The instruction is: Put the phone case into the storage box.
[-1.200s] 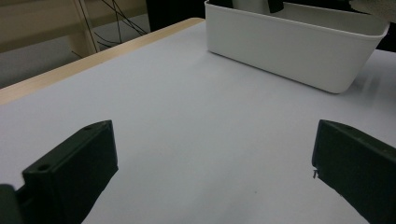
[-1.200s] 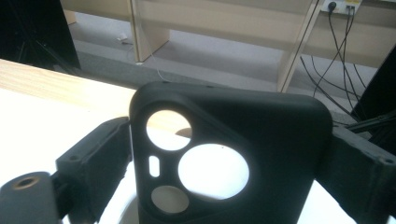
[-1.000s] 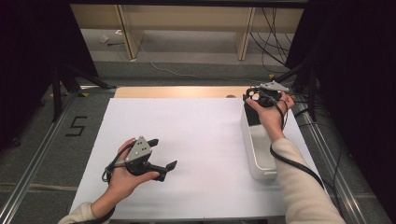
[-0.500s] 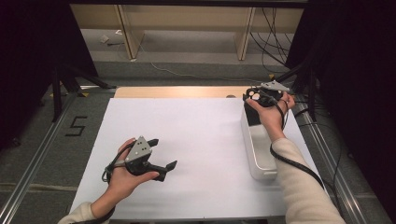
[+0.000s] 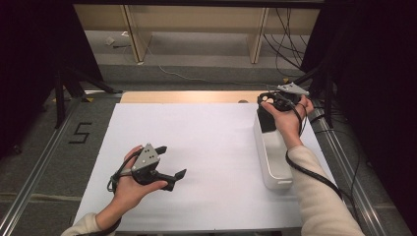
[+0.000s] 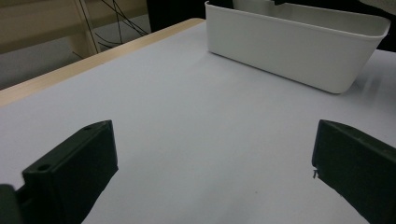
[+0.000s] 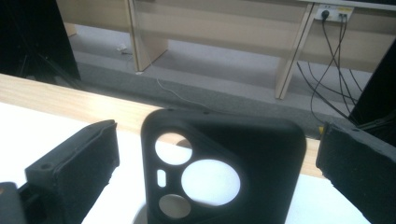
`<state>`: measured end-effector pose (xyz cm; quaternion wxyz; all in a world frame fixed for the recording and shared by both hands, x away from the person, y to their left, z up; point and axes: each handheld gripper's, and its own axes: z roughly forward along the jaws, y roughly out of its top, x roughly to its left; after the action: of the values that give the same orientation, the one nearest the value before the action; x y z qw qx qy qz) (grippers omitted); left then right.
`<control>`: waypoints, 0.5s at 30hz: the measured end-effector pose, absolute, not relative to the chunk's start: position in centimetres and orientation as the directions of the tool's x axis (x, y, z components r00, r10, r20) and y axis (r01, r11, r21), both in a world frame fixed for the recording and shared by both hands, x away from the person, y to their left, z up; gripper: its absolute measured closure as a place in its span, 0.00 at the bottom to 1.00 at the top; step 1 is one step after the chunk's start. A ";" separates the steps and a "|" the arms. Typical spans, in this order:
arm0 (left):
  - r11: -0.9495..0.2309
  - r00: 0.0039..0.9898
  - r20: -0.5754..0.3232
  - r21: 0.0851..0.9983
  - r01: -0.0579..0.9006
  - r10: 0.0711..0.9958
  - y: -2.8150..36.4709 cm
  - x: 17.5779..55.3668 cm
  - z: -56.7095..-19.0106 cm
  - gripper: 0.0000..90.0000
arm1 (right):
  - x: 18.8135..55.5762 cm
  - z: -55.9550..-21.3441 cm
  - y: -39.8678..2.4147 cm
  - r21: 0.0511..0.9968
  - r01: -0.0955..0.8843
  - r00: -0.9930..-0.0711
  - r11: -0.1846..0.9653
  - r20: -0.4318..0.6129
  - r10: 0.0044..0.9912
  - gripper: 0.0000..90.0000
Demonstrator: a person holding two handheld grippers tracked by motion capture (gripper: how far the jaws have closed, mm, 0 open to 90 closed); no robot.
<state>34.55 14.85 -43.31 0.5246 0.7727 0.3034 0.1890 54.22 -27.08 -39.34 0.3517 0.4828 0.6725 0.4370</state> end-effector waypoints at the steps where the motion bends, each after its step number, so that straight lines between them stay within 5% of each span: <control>1: -0.266 0.744 -0.026 0.925 0.271 0.668 14.9 34.5 -43.3 0.00 | 54.1 -39.3 -27.1 0.927 0.343 -0.287 0.150 -0.048 0.957 0.01; 15: -0.268 0.743 -0.024 0.924 0.271 0.669 14.8 34.5 -43.3 0.00 | 52.1 -38.4 -27.0 0.934 0.331 -0.301 0.135 -0.031 0.953 0.01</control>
<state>34.54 14.82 -43.29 0.5230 0.7732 0.3039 0.1901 52.08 -27.00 -38.38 0.3459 0.4796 0.6691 0.4500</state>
